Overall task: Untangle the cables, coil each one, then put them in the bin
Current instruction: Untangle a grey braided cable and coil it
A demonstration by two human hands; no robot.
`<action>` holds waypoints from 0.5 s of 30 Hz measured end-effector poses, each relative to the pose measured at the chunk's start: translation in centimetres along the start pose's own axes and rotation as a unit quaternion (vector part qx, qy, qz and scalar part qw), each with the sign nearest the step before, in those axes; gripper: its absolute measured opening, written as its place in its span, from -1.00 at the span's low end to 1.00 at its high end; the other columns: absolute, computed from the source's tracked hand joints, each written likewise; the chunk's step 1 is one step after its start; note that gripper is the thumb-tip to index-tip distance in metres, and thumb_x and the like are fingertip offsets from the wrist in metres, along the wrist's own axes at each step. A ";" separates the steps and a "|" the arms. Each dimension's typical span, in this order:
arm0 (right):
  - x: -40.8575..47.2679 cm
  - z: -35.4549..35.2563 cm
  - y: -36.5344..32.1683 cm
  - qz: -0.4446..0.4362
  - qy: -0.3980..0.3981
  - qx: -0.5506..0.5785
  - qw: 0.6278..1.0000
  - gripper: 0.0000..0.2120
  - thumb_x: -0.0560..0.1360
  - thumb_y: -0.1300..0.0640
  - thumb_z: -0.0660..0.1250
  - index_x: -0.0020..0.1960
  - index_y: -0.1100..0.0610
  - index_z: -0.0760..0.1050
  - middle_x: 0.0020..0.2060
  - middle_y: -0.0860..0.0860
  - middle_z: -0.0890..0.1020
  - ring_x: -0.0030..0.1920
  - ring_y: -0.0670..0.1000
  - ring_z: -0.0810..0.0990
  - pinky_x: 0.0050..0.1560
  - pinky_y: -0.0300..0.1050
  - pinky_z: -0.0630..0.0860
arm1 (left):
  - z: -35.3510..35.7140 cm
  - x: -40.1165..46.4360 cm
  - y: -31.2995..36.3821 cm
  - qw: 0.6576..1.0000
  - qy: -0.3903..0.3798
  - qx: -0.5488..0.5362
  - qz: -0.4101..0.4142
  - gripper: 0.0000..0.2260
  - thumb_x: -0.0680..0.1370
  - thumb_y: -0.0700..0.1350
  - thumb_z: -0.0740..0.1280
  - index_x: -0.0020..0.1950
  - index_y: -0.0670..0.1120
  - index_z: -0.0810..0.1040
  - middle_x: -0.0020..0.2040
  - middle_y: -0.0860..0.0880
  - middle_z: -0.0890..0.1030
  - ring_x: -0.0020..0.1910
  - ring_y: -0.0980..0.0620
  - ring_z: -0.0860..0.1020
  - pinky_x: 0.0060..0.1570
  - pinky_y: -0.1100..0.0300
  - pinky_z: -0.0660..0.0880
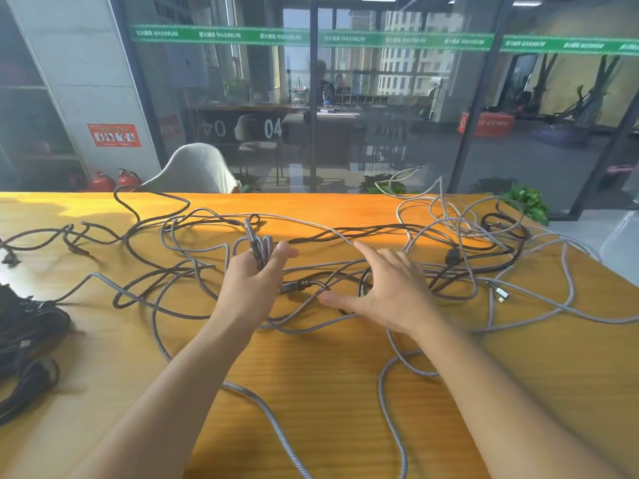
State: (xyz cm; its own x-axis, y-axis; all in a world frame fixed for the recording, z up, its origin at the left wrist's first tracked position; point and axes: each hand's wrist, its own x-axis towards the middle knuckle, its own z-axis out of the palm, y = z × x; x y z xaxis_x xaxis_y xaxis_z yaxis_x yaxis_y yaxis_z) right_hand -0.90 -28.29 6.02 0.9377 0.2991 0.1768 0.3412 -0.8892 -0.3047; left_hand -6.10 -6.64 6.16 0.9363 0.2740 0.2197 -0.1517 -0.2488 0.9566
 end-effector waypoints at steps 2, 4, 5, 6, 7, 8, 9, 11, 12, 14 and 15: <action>0.2 0.6 0.0 0.003 0.025 -0.005 1.000 0.08 0.30 -0.70 0.16 0.65 -0.12 0.16 0.43 -0.04 0.43 0.47 0.07 0.34 0.46 0.11 0.32 | 0.0 0.0 0.0 1.000 0.000 0.003 0.001 -0.73 0.70 0.15 0.24 0.11 0.07 0.69 -0.37 -0.03 0.30 -0.45 0.03 0.26 -0.36 0.13 0.29; 0.4 0.8 0.4 0.006 0.052 0.021 0.998 -0.08 0.38 -0.58 0.29 0.58 -0.08 0.32 0.33 -0.05 0.48 0.39 0.03 0.40 0.37 0.06 0.39 | 0.0 0.0 -0.1 1.000 -0.002 -0.002 0.002 -0.73 0.70 0.14 0.24 0.11 0.07 0.69 -0.38 -0.02 0.29 -0.45 0.03 0.25 -0.38 0.14 0.27; 0.5 0.7 0.6 0.007 0.056 0.028 0.998 -0.15 0.39 -0.53 0.35 0.53 -0.08 0.39 0.28 -0.05 0.49 0.35 0.02 0.43 0.32 0.04 0.42 | 0.0 0.0 -0.1 1.000 -0.002 -0.004 0.002 -0.73 0.70 0.14 0.24 0.10 0.07 0.70 -0.38 -0.01 0.29 -0.45 0.03 0.25 -0.38 0.15 0.27; 0.5 0.4 0.8 0.006 0.054 0.024 0.998 -0.21 0.38 -0.50 0.39 0.47 -0.08 0.46 0.22 -0.06 0.50 0.30 0.02 0.45 0.27 0.03 0.44 | 0.0 0.0 -0.1 1.000 -0.001 -0.004 0.002 -0.73 0.70 0.14 0.25 0.10 0.07 0.70 -0.38 0.00 0.29 -0.45 0.05 0.25 -0.39 0.15 0.27; 0.6 0.1 0.9 0.002 0.052 0.014 0.999 -0.28 0.37 -0.48 0.41 0.39 -0.09 0.52 0.16 -0.07 0.50 0.25 0.02 0.47 0.21 0.02 0.45 | 0.0 0.0 -0.1 1.000 0.000 -0.001 0.002 -0.73 0.70 0.14 0.25 0.10 0.07 0.70 -0.39 0.01 0.30 -0.45 0.06 0.26 -0.38 0.16 0.28; 0.6 -0.1 1.0 -0.004 0.052 0.002 0.999 -0.36 0.36 -0.46 0.43 0.29 -0.10 0.57 0.09 -0.09 0.50 0.20 0.01 0.48 0.17 0.01 0.45 | 0.1 0.0 -0.1 1.000 0.000 0.000 0.002 -0.73 0.70 0.14 0.25 0.09 0.07 0.70 -0.39 0.02 0.30 -0.46 0.07 0.27 -0.38 0.16 0.28; 0.5 -0.3 1.0 -0.011 0.054 -0.007 0.998 -0.45 0.36 -0.44 0.44 0.18 -0.11 0.60 0.03 -0.11 0.49 0.15 0.00 0.49 0.14 0.01 0.44 | 0.1 0.0 -0.1 1.000 -0.001 0.000 0.003 -0.73 0.70 0.13 0.25 0.10 0.06 0.70 -0.39 0.02 0.30 -0.46 0.08 0.27 -0.39 0.17 0.28; 0.5 -0.6 1.1 -0.018 0.064 -0.009 0.998 -0.55 0.38 -0.39 0.46 0.05 -0.10 0.53 -0.01 -0.15 0.51 0.09 -0.03 0.51 0.13 0.01 0.41 | 0.1 -0.1 0.0 1.000 -0.003 0.002 0.001 -0.73 0.71 0.11 0.25 0.09 0.04 0.70 -0.41 0.03 0.30 -0.47 0.09 0.26 -0.40 0.19 0.28; 0.4 -0.7 1.2 -0.020 0.071 -0.005 0.997 -0.56 0.40 -0.36 0.47 0.05 -0.08 0.47 -0.01 -0.17 0.52 0.07 -0.04 0.53 0.14 0.01 0.42 | 0.1 -0.2 0.1 1.000 -0.002 0.005 0.000 -0.73 0.71 0.10 0.25 0.08 0.03 0.70 -0.41 0.03 0.29 -0.47 0.09 0.25 -0.40 0.19 0.28; 0.4 -0.7 1.3 -0.015 0.100 0.002 0.995 -0.52 0.42 -0.31 0.50 0.08 -0.05 0.39 -0.01 -0.18 0.52 0.02 -0.05 0.53 0.14 0.02 0.43 | 0.1 -0.2 0.2 1.000 -0.001 0.007 -0.003 -0.73 0.71 0.09 0.26 0.05 0.02 0.70 -0.41 0.02 0.29 -0.46 0.09 0.24 -0.39 0.15 0.28; 0.4 -0.6 1.4 -0.011 0.129 0.005 0.992 -0.49 0.41 -0.30 0.52 0.10 -0.02 0.39 -0.02 -0.17 0.50 0.00 -0.05 0.52 0.12 0.02 0.43 | 0.1 -0.2 0.2 1.000 -0.001 0.007 -0.004 -0.73 0.70 0.10 0.26 0.04 0.02 0.71 -0.40 0.01 0.29 -0.46 0.08 0.24 -0.38 0.14 0.28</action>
State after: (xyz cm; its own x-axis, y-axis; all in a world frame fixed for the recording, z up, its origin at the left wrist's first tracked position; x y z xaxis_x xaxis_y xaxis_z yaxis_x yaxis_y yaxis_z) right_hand -0.06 -29.63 6.23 0.8827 0.2183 0.4162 0.3622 -0.8802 -0.3067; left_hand -6.29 -6.82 6.29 0.9378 0.2749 0.2122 -0.1399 -0.2601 0.9554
